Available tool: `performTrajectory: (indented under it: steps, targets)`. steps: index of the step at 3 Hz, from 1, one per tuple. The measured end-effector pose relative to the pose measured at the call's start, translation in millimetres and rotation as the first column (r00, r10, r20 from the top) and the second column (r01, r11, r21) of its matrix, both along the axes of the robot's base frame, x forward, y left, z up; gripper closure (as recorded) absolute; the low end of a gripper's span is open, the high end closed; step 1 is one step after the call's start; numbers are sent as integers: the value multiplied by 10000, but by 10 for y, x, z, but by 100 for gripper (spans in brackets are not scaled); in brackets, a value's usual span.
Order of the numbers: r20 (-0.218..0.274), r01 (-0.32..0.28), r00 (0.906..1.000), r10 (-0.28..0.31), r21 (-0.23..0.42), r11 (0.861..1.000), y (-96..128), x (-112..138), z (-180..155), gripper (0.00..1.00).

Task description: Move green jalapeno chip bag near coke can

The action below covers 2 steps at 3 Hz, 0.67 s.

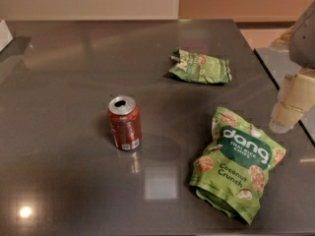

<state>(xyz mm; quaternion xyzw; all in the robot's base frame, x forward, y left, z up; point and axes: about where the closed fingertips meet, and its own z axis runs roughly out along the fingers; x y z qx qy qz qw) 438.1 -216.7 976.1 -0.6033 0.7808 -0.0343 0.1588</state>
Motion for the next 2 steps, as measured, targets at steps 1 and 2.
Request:
performTrajectory:
  steps: [1,2]
  targets:
    - [2,0,10000,0,0,10000,0,0,0,0]
    - [71,62,10000,-64,247,9997,17,89,32,0]
